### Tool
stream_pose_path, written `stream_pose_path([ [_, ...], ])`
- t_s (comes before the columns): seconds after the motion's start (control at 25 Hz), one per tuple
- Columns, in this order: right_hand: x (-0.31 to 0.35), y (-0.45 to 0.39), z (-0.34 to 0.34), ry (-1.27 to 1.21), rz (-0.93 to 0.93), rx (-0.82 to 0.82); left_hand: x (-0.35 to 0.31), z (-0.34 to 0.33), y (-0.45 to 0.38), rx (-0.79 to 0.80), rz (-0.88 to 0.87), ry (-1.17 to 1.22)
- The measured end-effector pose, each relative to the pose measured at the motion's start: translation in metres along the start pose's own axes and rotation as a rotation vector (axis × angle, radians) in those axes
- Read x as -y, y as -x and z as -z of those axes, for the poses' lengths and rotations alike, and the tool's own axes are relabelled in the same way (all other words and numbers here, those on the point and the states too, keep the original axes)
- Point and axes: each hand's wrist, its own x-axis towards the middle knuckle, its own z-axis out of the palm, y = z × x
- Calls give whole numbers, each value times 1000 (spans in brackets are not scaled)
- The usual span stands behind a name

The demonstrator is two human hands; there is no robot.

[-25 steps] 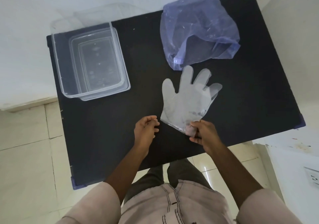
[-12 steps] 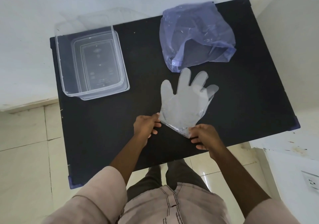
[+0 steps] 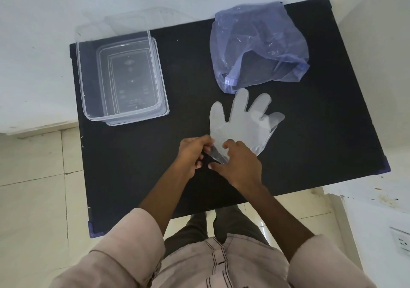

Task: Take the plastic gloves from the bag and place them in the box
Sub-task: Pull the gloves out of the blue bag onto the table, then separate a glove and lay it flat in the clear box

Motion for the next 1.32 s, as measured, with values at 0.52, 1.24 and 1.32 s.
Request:
stream_pose_path([
  [0.52, -17, -18, 16, -19, -80, -258, 89, -17, -24, -87, -974, -1393],
  [1.24, -2, -37, 189, 275, 199, -336, 28, -16, 0, 284, -630, -1598],
  [1.32, 7, -31, 209, 330, 274, -242, -1, -18, 22, 297, -636, -1309],
])
